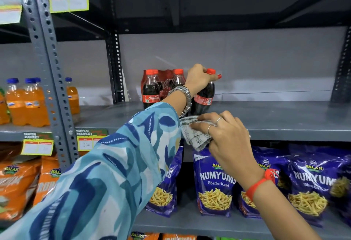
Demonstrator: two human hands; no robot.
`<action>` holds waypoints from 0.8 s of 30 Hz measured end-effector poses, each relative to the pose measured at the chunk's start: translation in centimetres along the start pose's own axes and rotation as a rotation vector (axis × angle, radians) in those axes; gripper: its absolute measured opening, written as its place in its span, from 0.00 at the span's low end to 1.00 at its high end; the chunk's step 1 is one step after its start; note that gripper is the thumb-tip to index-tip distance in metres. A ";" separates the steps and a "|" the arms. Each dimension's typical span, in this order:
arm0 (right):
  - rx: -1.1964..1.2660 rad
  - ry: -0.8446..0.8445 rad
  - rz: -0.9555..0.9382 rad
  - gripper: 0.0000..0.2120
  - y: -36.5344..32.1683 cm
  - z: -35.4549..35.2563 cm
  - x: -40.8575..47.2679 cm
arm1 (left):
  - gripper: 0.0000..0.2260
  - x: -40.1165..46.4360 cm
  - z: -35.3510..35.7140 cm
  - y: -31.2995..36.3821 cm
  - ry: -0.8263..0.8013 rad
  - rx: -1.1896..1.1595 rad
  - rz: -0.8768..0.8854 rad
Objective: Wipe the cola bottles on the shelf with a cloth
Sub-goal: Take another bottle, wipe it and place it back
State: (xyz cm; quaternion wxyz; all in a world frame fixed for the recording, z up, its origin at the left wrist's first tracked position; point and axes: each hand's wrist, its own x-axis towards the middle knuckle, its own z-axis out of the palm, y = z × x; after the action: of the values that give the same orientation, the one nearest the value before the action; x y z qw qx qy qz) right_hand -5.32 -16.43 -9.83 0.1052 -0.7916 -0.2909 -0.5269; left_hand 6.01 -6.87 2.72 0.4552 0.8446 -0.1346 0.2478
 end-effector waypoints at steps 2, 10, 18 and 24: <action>-0.012 0.040 0.042 0.26 0.3 -0.3 -0.2 | 0.19 -0.3 -0.2 0.1 0.001 0.012 0.022; -0.014 0.225 0.307 0.32 2.0 -0.7 0.6 | 0.20 -1.6 -2.3 -0.2 0.003 0.107 0.100; 0.016 0.244 0.225 0.35 1.7 -0.5 0.7 | 0.19 -4.3 -4.6 -1.0 0.072 -0.090 0.080; -0.039 0.159 0.104 0.28 0.1 0.0 1.1 | 0.14 -6.2 -7.1 -0.4 0.016 -0.159 -0.052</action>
State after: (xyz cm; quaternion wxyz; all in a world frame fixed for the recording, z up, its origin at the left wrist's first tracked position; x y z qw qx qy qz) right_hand -5.00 -16.15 -8.87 0.1397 -0.7633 -0.2298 -0.5874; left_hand -1.16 -0.76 2.36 0.5281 0.8070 -0.1284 0.2311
